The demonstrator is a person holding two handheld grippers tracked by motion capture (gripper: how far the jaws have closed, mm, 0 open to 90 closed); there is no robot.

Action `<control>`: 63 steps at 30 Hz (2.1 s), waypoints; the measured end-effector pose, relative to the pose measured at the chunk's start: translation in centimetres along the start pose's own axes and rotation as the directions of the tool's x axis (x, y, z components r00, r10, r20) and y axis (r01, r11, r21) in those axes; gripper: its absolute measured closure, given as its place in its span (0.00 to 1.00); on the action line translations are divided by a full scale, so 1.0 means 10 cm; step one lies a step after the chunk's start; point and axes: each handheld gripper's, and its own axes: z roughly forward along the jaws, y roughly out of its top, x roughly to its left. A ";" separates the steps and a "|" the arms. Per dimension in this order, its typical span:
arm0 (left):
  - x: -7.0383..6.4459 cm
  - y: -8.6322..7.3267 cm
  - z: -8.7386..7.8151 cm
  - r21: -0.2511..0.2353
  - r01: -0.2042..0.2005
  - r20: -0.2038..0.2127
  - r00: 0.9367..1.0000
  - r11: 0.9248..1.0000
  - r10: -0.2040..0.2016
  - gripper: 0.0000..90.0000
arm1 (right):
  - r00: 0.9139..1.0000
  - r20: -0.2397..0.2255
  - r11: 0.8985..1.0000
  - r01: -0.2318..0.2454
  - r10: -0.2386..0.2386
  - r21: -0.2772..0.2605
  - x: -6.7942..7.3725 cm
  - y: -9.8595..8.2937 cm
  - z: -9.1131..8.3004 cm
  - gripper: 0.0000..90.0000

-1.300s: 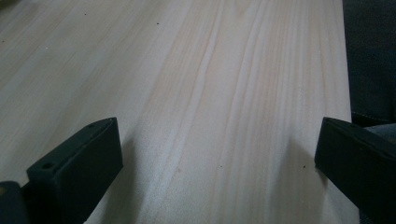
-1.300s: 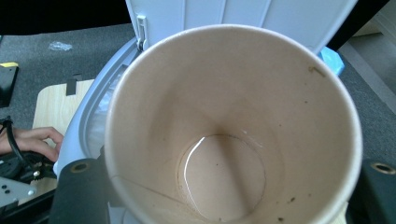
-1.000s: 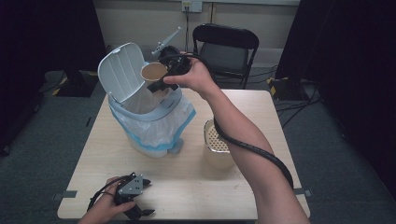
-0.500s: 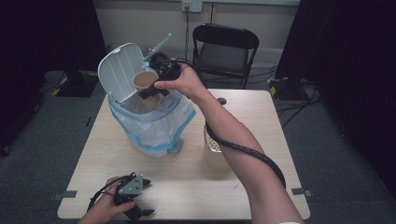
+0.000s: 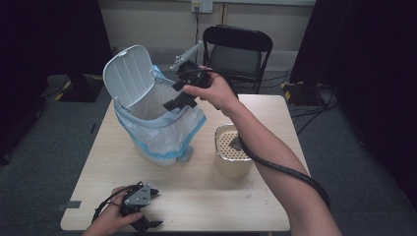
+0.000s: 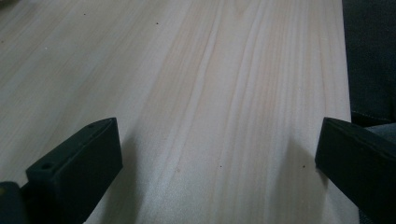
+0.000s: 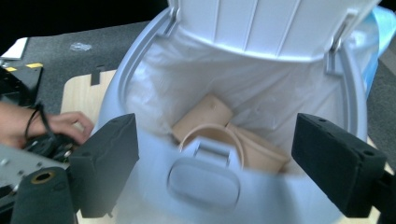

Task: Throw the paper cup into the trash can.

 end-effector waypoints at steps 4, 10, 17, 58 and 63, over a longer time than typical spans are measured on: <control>0.00 0.00 0.00 0.000 -0.003 -0.003 1.000 1.000 0.003 0.00 | 1.000 0.011 1.000 0.003 -0.003 0.001 0.02 -0.15 -0.10 0.16; 0.00 0.00 0.00 0.001 -0.003 -0.002 1.000 1.000 0.003 0.00 | 1.000 0.008 1.000 -0.013 0.013 0.006 0.04 -0.36 -0.22 0.16; 0.00 0.00 0.00 0.001 -0.003 -0.003 1.000 1.000 0.003 0.00 | 0.999 0.002 0.999 -0.032 0.032 0.010 0.08 -0.55 -0.26 0.16; 0.00 0.00 0.00 -0.001 -0.002 -0.001 1.000 1.000 0.002 0.00 | 0.999 -0.016 0.999 -0.031 0.031 0.010 0.35 -1.21 -0.33 0.16; 0.00 0.00 0.00 -0.001 -0.002 -0.001 1.000 1.000 0.002 0.00 | 1.000 -0.020 1.000 -0.024 0.024 0.005 0.41 -1.27 -0.32 0.16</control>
